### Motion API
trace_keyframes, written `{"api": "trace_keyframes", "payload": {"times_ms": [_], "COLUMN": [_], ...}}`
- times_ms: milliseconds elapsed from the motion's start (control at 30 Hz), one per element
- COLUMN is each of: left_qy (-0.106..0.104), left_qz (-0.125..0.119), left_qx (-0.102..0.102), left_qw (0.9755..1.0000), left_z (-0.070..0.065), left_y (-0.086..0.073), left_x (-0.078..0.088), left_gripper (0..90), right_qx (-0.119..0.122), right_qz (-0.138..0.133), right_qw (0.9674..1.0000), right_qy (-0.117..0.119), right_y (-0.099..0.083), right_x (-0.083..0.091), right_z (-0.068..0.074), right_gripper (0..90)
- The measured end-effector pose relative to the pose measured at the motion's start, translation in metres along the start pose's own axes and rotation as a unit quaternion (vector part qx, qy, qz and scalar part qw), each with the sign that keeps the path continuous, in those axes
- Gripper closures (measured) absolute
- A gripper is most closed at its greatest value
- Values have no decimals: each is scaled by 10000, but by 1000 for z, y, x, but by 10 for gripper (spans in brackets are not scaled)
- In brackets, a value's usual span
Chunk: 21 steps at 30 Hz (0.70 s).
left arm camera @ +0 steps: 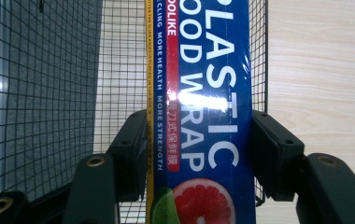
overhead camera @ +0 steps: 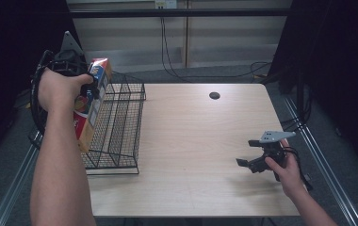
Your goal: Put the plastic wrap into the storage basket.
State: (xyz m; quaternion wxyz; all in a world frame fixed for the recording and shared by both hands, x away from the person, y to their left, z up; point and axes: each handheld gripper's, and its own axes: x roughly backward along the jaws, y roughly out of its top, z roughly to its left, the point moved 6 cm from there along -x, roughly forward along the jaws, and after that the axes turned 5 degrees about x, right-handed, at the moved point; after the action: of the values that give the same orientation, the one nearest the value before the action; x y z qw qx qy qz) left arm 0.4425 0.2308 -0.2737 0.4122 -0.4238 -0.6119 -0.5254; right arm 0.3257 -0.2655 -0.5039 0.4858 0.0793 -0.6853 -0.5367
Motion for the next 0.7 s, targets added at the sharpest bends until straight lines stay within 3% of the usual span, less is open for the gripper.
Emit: {"api": "trace_keyframes", "payload": {"times_ms": [200,300,467,700], "left_qy": [90,67,64,122], "left_qz": [73,49,31,-14], "left_qx": [-33,88,66,183], "left_qw": [9999,9999,10000,9998], "left_z": [8,10,14,20], "left_y": [-1,-2,-2,-2], "left_x": [-5,-7,-7,-10], "left_gripper": [441,441,441,442], "right_qx": [-17,-22,-32,-20], "right_qz": [38,24,36,31], "right_qw": [10000,10000,10000,10000], "right_qy": [59,43,52,46], "right_y": [-1,-1,-1,-1], "right_x": [-1,-1,-1,-1], "right_z": [1,0,0,0], "right_gripper": [10,10,10,10]}}
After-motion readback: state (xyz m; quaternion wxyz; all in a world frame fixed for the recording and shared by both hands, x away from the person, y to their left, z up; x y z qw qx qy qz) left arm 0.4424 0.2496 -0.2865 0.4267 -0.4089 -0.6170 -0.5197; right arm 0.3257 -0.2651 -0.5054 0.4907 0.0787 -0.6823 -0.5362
